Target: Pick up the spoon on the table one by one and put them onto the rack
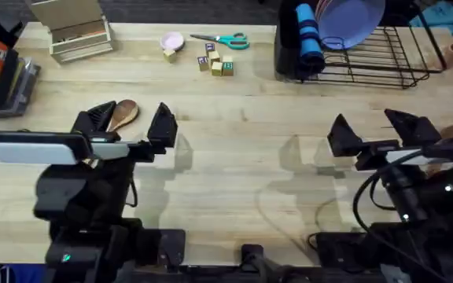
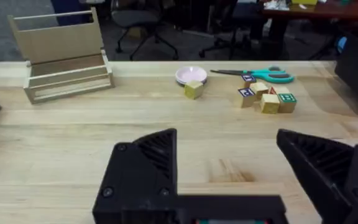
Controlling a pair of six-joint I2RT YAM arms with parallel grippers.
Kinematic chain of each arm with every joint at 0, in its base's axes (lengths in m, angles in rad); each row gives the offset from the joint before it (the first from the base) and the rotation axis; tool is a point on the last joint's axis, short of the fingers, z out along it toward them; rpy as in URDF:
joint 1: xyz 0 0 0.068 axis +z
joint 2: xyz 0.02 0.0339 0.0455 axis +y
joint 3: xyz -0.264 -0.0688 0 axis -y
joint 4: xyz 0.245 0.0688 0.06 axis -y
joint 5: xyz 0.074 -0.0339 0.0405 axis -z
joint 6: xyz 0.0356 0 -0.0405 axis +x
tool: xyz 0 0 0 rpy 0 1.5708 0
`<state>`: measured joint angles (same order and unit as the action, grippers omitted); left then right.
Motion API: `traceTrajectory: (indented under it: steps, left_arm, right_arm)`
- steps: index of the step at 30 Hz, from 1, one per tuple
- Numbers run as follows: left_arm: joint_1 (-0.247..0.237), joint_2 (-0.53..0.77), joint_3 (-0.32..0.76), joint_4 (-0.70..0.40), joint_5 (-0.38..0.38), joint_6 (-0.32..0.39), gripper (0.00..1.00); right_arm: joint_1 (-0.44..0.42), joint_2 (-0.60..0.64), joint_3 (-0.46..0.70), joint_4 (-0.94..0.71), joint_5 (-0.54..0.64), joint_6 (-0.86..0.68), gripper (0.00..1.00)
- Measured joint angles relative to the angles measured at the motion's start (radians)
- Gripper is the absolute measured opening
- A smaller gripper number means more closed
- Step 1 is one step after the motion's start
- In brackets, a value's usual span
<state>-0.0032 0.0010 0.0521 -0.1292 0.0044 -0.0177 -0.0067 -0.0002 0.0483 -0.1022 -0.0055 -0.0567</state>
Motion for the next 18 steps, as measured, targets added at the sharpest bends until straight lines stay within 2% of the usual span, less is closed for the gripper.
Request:
traceTrajectory:
  steps: [6,12,17,18]
  left_arm:
    - [0.000,0.013,0.169,-0.171,0.000,-0.001,0.993]
    - [0.000,0.115,0.328,-0.261,0.000,-0.001,0.993]
    - [0.000,0.257,0.466,-0.285,0.000,0.000,0.993]
    - [0.000,0.351,0.561,-0.291,0.000,0.000,0.993]
  right_arm:
    - [0.000,0.011,0.117,-0.200,-0.003,-0.003,0.992]
    - [0.000,0.096,0.295,-0.243,-0.003,-0.003,0.992]
    - [0.000,0.232,0.444,-0.289,-0.003,-0.003,0.992]
    - [0.000,0.334,0.534,-0.300,-0.007,-0.003,0.992]
